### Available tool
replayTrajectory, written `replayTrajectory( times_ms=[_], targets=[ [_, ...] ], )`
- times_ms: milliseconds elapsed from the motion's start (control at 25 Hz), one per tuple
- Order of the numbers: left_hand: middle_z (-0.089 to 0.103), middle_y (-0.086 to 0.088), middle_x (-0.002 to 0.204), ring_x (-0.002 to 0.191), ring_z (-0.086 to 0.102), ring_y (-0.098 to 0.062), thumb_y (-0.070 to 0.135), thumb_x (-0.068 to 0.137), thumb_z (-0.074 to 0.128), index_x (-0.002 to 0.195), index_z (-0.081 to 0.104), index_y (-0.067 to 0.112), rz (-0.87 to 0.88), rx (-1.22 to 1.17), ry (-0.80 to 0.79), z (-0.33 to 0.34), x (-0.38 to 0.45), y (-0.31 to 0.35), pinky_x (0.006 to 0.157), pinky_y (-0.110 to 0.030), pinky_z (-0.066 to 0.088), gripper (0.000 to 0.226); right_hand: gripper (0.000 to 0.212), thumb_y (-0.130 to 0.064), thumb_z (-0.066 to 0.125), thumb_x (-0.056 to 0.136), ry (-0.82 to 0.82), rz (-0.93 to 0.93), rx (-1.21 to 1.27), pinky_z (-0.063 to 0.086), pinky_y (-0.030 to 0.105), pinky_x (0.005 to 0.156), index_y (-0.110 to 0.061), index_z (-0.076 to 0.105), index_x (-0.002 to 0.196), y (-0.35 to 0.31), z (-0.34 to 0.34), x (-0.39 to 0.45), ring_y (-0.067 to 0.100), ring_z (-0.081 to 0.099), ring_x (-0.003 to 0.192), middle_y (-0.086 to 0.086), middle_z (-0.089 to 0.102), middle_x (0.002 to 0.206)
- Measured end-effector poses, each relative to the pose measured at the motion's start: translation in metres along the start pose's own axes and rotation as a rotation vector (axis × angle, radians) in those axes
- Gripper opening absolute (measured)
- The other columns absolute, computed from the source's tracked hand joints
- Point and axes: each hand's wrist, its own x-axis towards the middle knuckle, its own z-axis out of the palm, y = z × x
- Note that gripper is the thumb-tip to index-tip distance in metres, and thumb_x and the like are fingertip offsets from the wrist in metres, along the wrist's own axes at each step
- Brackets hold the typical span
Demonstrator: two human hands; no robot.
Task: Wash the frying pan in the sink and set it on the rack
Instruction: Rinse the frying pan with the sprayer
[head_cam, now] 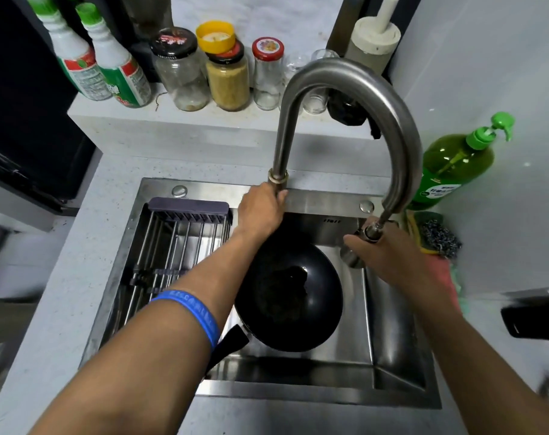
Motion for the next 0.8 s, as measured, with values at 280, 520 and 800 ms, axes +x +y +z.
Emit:
replayTrajectory(
  times_ms=[280,520,800],
  targets=[
    [0.071,-0.009,0.078,0.076,0.066,-0.028,0.029,0.1,0.046,0.086,0.063,0.009,-0.162,-0.352,0.028,-0.018,-0.042,-0.065,0.074,-0.037,0.052,0.03,0.032,-0.038,0.059,0.082,-0.112,0.019,0.032,0.049,0.037,0.064,-0.009,0.058,0.068,0.0,0.01,0.003,0.009,0.057,0.059,-0.001,0.061,0.062],
    [0.06,0.007,0.106,0.098,0.058,-0.015,0.054,0.086,0.057,0.116,0.059,0.029,-0.021,0.254,-0.353,-0.002,-0.239,-0.163,0.081,-0.029,0.05,0.038,0.033,-0.046,0.059,0.071,-0.173,0.05,0.107,0.055,0.052,0.071,-0.013,0.058,0.068,0.011,0.028,0.02,0.024,0.062,0.065,-0.001,0.061,0.059],
    [0.065,-0.016,0.102,0.093,0.062,-0.034,0.022,0.082,0.072,0.098,0.07,0.005,0.019,0.264,-0.35,0.031,-0.276,-0.16,0.076,-0.043,0.053,0.024,0.039,-0.056,0.062,0.071,-0.252,0.159,0.15,0.056,0.05,0.081,-0.017,0.068,0.074,0.035,0.042,0.003,0.022,0.069,0.074,0.0,0.07,0.067]
  ],
)
